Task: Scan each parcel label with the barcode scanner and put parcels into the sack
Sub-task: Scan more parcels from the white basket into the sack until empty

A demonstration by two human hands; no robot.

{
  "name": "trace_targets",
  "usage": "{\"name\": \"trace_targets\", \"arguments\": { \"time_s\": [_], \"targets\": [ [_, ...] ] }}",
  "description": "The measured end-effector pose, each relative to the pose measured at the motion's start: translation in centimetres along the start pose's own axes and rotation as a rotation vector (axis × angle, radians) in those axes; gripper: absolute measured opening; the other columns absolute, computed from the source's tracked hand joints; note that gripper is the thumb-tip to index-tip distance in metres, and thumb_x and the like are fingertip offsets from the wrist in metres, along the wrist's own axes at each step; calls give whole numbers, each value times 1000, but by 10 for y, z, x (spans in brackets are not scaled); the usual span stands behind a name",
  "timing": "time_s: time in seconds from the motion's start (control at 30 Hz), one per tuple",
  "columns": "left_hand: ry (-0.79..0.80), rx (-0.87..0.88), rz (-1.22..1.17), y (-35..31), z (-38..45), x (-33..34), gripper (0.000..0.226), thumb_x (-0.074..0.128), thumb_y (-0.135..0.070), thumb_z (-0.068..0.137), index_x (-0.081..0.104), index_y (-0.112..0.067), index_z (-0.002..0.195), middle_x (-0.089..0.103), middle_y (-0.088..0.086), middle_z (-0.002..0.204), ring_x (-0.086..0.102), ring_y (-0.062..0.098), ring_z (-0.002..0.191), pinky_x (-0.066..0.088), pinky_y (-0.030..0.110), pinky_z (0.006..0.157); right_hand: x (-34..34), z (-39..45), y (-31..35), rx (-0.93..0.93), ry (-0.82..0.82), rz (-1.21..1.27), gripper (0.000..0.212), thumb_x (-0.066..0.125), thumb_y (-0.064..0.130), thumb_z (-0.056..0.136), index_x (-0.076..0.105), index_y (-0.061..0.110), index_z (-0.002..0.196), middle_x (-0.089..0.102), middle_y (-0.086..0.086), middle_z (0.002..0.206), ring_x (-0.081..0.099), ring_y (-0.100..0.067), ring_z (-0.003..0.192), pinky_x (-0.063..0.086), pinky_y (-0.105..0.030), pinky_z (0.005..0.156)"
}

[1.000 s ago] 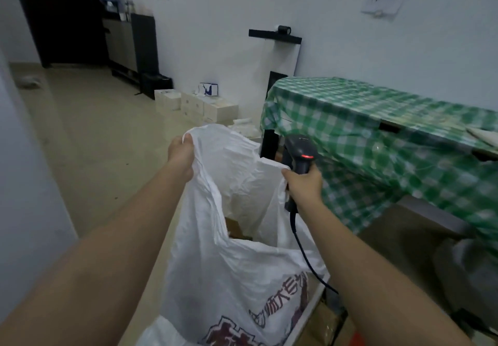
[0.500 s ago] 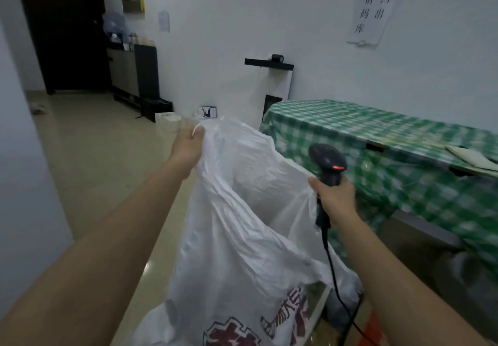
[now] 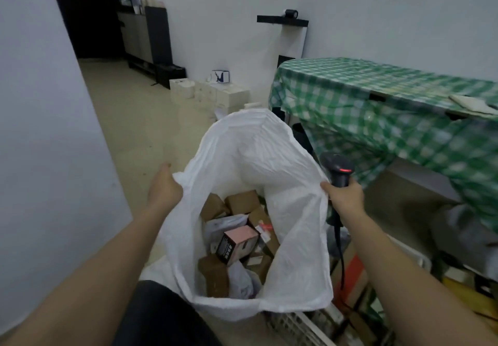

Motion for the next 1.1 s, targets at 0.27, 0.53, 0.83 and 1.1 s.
{"name": "trace_targets", "arguments": {
  "time_s": [0.27, 0.53, 0.83, 1.1],
  "targets": [
    [-31, 519, -117, -96, -75, 41, 54, 43, 9, 80, 50, -11, 130, 48, 9, 138, 38, 25, 132, 21, 48, 116, -41, -19, -22, 56, 50, 85, 22, 77, 7, 78, 57, 15, 81, 64, -6, 72, 63, -24, 67, 47, -35, 59],
    [412, 602, -380, -175, -181, 135, 40, 38, 2, 93, 51, -16, 126, 47, 0, 133, 46, 10, 120, 42, 27, 97, -134, -49, -90, 123, 8, -8, 12, 73, 12, 84, 61, 12, 86, 68, -12, 73, 66, -26, 63, 45, -28, 51],
    [835, 539, -379, -205, -309, 274, 28, 45, 2, 91, 59, -8, 113, 60, 3, 106, 56, 15, 93, 39, 19, 77, -210, -87, -189, 310, -56, -61, 23, 67, 9, 89, 56, 5, 109, 63, -10, 77, 60, -7, 45, 45, -20, 42],
    [920, 278, -133, -125, -311, 385, 24, 46, -4, 95, 57, -6, 116, 58, 7, 108, 56, 22, 103, 40, 20, 77, -212, -78, -248, 394, -60, -78, 13, 67, 9, 87, 56, 16, 83, 63, -18, 81, 62, -26, 67, 47, -34, 58]
  ]
}}
Point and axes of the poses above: each hand's wrist, its own z-axis towards the middle knuckle, its own x-axis out of the palm, y = z × x, the point moved 5 cm from there along z, towards the middle knuckle
